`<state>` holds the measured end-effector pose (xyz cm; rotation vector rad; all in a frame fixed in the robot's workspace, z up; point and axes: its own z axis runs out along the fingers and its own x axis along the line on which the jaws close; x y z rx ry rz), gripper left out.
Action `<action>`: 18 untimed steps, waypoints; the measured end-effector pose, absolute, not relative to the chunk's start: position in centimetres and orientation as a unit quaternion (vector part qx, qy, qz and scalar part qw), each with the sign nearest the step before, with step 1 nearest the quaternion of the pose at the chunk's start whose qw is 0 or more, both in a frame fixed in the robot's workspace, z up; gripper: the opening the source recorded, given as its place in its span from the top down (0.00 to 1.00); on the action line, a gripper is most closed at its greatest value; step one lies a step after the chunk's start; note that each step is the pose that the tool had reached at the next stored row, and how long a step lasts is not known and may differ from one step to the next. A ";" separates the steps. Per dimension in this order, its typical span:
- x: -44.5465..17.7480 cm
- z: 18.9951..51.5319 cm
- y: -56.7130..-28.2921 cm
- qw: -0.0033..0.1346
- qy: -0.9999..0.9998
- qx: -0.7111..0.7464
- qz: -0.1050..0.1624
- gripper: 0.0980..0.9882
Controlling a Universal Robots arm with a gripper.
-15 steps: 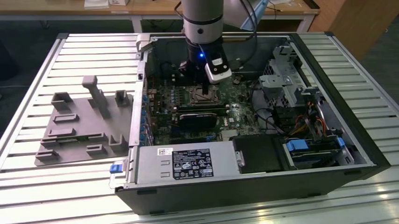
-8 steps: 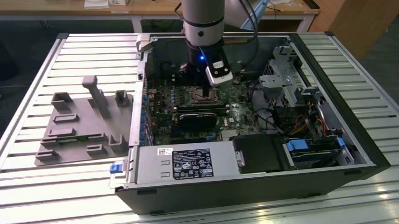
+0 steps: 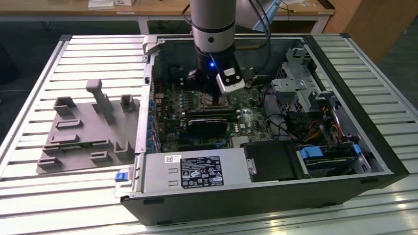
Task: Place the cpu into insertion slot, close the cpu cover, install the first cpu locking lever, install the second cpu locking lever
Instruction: 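Install the second cpu locking lever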
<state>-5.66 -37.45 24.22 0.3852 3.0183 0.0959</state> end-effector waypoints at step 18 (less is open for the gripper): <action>-6.9 22.5 -37.7 0.046 0.996 0.066 0.044 0.99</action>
